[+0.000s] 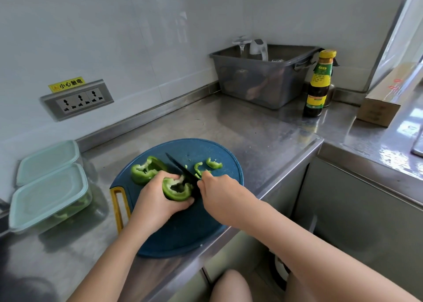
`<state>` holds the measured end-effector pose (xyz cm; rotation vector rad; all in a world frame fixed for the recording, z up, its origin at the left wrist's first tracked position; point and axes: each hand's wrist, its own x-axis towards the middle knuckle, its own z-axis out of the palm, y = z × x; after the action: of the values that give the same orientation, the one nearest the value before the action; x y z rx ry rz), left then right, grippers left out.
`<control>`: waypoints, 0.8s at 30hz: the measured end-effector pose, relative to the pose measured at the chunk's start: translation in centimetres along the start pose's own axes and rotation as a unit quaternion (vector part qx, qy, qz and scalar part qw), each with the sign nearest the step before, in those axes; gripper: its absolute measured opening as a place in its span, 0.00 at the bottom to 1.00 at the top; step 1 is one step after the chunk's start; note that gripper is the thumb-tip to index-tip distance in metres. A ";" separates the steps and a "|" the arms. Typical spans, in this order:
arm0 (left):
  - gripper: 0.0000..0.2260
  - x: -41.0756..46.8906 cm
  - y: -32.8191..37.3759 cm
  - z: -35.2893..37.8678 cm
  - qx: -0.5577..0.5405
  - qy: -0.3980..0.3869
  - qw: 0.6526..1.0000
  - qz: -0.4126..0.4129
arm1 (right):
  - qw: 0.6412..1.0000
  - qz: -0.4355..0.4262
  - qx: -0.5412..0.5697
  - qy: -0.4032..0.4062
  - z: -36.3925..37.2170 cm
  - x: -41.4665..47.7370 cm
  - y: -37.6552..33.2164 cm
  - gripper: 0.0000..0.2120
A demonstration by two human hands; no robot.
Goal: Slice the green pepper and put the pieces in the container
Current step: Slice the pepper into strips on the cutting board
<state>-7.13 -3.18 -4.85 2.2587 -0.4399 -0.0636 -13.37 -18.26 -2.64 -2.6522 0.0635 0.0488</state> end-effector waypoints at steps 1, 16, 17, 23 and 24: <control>0.23 -0.2 0.1 -0.1 -0.004 -0.020 1.000 0.003 | 1.000 0.009 0.003 -0.005 -0.1 0.5 -0.2 0.08; 0.28 -0.2 -0.4 0.6 0.032 0.063 0.997 0.008 | 0.995 -0.026 0.049 0.078 -0.3 -5.4 0.4 0.15; 0.28 -0.1 -0.5 0.8 0.034 0.065 0.997 0.008 | 0.996 -0.027 0.032 0.077 0.1 -5.7 0.1 0.15; 0.25 0.0 -0.7 1.1 0.042 0.067 0.997 0.006 | 0.993 -0.044 -0.029 0.107 1.6 -6.2 -0.3 0.13; 0.25 0.0 -0.8 1.1 0.043 0.067 0.997 0.008 | 0.993 -0.047 -0.028 0.108 1.7 -6.2 -0.3 0.13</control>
<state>-7.10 -3.52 -6.16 2.3259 -0.3950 0.1157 -19.56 -16.96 -3.73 -2.7019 0.0083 -0.2718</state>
